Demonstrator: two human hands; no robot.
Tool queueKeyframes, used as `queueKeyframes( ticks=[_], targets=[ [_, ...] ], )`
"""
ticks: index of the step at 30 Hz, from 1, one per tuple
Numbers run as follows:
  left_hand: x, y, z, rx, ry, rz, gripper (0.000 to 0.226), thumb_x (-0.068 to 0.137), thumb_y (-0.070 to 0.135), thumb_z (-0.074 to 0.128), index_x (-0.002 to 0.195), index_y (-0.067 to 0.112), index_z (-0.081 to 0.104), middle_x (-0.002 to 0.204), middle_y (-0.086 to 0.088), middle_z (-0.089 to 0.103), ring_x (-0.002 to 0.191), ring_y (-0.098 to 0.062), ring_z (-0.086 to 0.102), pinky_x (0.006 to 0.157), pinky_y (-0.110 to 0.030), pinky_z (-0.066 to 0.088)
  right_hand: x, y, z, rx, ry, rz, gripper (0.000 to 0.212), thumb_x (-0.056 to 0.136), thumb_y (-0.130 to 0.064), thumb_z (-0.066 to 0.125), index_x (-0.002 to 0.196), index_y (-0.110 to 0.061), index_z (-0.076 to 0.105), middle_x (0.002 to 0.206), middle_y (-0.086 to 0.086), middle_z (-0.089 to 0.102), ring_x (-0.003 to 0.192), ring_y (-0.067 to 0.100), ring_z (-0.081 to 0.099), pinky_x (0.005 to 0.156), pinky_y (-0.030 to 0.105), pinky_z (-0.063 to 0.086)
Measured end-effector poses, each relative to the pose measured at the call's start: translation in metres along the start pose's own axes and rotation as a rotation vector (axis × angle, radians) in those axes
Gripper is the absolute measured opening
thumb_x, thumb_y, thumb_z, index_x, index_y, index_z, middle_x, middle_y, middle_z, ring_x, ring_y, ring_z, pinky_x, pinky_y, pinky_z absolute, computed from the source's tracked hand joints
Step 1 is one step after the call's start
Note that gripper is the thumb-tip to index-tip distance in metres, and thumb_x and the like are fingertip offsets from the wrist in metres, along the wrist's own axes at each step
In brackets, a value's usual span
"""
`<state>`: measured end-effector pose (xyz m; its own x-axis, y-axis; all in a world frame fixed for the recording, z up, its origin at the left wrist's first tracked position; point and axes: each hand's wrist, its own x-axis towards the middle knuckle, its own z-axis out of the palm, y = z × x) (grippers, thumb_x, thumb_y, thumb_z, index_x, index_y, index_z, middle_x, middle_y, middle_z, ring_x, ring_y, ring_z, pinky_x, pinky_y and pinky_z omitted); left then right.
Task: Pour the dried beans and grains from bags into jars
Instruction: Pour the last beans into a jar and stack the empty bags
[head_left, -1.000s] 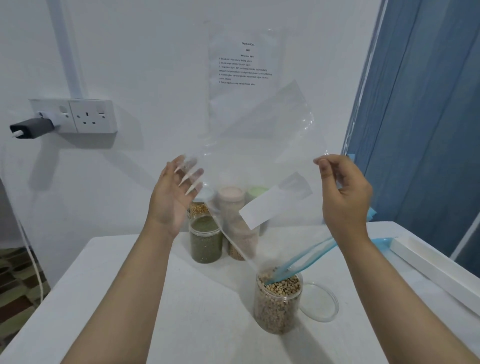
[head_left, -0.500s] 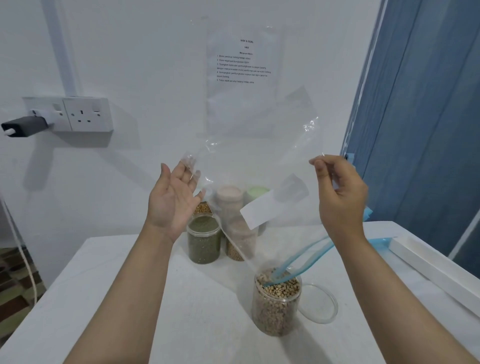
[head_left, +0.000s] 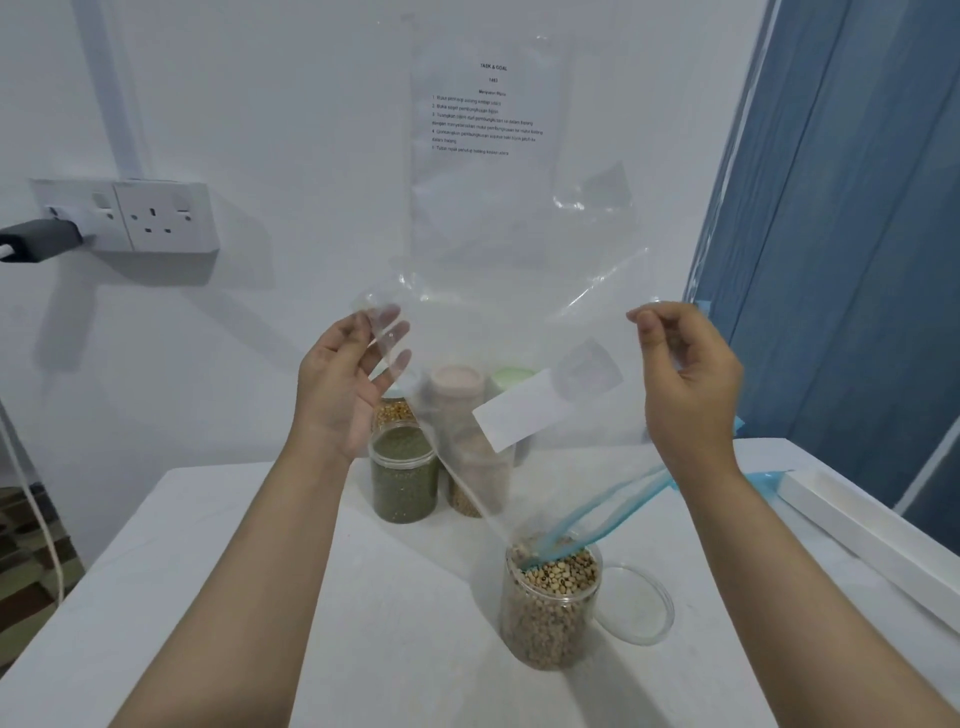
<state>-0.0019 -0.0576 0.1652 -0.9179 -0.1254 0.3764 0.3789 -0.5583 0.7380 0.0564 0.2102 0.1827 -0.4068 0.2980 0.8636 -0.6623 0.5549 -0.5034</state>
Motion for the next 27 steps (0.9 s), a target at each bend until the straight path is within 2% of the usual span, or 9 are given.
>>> queueKeyframes(
  ticks=[6,10,13,16,19,23,27],
  targets=[
    [0.005,-0.004,-0.005,0.103,0.129,0.015,0.017,0.103,0.018,0.048,0.1,0.013,0.063,0.105,0.003,0.074,0.104,-0.012,0.068,0.094,-0.036,0.053,0.002,0.002,-0.002,-0.021,0.003,0.008,0.013,0.101,-0.02,0.055,0.096,-0.017,0.066,0.092,-0.002,0.067,0.086,0.015,0.059,0.077,0.03,0.048],
    [0.006,-0.007,-0.005,0.029,0.206,-0.022,0.01,0.097,0.01,0.059,0.091,0.015,0.064,0.093,0.005,0.074,0.089,-0.011,0.066,0.083,-0.031,0.054,0.004,0.001,-0.003,-0.02,0.01,0.003,0.013,0.102,-0.021,0.055,0.096,-0.018,0.066,0.09,-0.005,0.066,0.085,0.014,0.059,0.077,0.027,0.047],
    [0.006,-0.007,-0.006,0.045,0.181,-0.006,0.011,0.097,0.009,0.058,0.091,0.016,0.063,0.084,0.008,0.069,0.079,-0.006,0.063,0.08,-0.029,0.054,0.006,0.0,-0.002,-0.037,-0.004,-0.023,0.012,0.101,-0.02,0.055,0.095,-0.019,0.065,0.088,-0.008,0.064,0.082,0.009,0.057,0.075,0.022,0.045],
    [0.008,-0.008,-0.008,0.108,0.152,0.023,0.011,0.1,0.013,0.054,0.094,0.016,0.063,0.09,0.009,0.067,0.079,-0.002,0.061,0.081,-0.028,0.052,0.009,0.001,-0.001,-0.037,-0.003,-0.018,0.013,0.101,-0.02,0.055,0.094,-0.019,0.065,0.086,-0.006,0.064,0.08,0.009,0.056,0.075,0.023,0.044],
    [0.01,-0.005,-0.007,0.175,0.136,0.028,0.018,0.101,0.01,0.05,0.092,0.015,0.064,0.089,0.007,0.067,0.078,-0.005,0.054,0.079,-0.029,0.046,0.009,0.004,-0.001,-0.038,0.008,-0.01,0.013,0.101,-0.021,0.055,0.095,-0.019,0.065,0.088,-0.006,0.064,0.08,0.009,0.056,0.074,0.021,0.044],
    [0.004,-0.002,0.001,0.124,0.071,0.015,0.024,0.099,0.01,0.045,0.087,0.017,0.065,0.092,0.003,0.067,0.078,-0.009,0.053,0.076,-0.029,0.045,0.007,0.005,0.001,-0.041,0.016,0.013,0.013,0.101,-0.021,0.055,0.095,-0.019,0.066,0.089,-0.006,0.065,0.082,0.014,0.058,0.075,0.025,0.045],
    [0.003,-0.004,0.003,0.191,0.111,0.066,0.016,0.1,0.019,0.056,0.085,0.018,0.062,0.087,0.006,0.065,0.079,-0.006,0.057,0.076,-0.026,0.05,0.005,0.007,0.001,-0.038,0.007,0.04,0.012,0.101,-0.021,0.056,0.094,-0.021,0.066,0.087,-0.011,0.065,0.083,0.015,0.059,0.077,0.028,0.047]
  ],
)
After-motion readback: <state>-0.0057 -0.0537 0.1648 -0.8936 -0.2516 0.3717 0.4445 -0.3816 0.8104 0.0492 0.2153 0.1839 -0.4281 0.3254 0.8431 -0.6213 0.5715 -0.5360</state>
